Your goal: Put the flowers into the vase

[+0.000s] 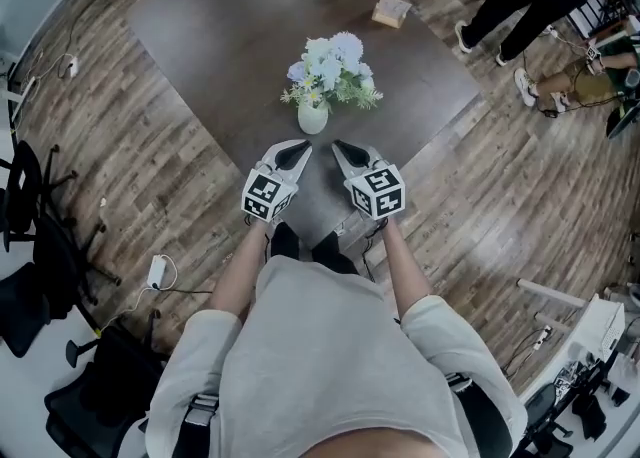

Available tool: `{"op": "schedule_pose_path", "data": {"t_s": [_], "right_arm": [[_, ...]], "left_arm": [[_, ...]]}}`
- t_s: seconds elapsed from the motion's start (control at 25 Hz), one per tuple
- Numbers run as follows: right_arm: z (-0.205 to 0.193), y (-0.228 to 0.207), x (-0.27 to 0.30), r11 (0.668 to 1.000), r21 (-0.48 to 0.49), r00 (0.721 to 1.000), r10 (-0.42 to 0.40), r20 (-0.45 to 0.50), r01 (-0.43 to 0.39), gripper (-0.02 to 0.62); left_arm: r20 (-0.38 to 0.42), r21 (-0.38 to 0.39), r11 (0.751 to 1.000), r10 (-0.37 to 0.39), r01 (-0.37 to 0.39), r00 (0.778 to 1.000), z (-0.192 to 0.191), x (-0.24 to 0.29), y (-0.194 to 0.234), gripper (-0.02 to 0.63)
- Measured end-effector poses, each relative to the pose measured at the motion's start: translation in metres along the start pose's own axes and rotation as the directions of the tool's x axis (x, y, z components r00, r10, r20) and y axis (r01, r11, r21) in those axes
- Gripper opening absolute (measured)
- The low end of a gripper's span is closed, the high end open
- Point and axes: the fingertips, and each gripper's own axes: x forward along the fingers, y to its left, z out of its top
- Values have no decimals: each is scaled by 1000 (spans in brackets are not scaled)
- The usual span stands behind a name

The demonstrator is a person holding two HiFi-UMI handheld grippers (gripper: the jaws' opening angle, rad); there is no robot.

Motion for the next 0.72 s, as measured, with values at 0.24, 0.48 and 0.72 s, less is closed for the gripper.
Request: {"op": "schedule_pose_path", "data": {"t_s": [0.24,0.48,0.72], "right_arm": [[-1,6,-19,1000,8,999,-8,37,8,0],[-6,21,-40,998,18,995,-65,75,64,0],[-6,71,-54,994,1,988,-110,112,110,0]], "left_arm": [[34,-47,998,-42,44,999,24,-9,-20,11],[33,-24,995,-101,102,994,27,-27,-43,9],[62,-17,991,-129,130,990,29,-73,-58,9]]}}
